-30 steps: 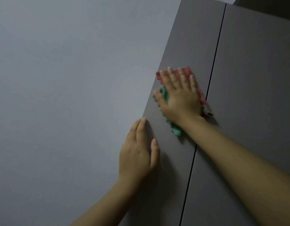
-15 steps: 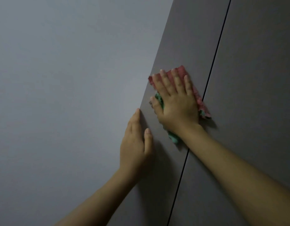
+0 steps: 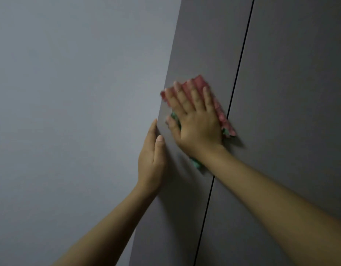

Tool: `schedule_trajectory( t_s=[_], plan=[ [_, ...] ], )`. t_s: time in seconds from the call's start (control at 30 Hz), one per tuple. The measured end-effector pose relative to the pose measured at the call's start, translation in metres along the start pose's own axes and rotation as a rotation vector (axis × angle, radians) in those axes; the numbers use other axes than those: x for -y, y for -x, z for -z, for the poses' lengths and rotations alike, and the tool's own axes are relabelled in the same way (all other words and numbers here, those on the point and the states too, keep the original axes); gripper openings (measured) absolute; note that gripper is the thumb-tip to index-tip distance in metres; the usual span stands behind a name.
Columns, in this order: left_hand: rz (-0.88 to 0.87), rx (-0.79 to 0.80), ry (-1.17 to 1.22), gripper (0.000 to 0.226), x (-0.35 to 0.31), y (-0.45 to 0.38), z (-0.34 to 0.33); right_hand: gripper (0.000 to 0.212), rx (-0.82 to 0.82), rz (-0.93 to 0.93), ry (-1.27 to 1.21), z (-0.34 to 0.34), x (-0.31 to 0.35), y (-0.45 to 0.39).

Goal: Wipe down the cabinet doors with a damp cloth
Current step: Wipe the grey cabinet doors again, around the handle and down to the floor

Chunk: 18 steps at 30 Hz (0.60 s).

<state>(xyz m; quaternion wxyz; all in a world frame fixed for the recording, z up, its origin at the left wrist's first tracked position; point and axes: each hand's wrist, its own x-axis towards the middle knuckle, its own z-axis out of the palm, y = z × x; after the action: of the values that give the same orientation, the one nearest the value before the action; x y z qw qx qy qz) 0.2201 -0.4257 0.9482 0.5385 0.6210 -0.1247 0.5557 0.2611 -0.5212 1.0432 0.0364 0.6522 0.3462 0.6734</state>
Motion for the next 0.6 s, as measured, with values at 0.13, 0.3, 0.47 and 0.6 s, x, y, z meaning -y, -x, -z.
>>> schedule_trajectory(
  t_s=[0.13,0.3,0.47,0.6],
  plan=[
    [-0.001,-0.014,-0.031,0.069,0.000,-0.001,-0.001,0.055,0.140,0.277,-0.014,0.015,-0.005,0.072],
    [0.008,-0.005,-0.181,0.068,-0.006,0.010,-0.003,0.059,0.158,0.225,0.048,0.028,-0.061,0.070],
    [0.002,-0.082,-0.258,0.079,-0.005,0.011,-0.011,0.058,-0.014,-0.214,0.066,0.008,-0.013,0.027],
    [0.006,-0.117,-0.246,0.080,-0.005,0.009,-0.012,0.055,0.129,0.207,-0.006,0.012,-0.002,0.080]
  ],
)
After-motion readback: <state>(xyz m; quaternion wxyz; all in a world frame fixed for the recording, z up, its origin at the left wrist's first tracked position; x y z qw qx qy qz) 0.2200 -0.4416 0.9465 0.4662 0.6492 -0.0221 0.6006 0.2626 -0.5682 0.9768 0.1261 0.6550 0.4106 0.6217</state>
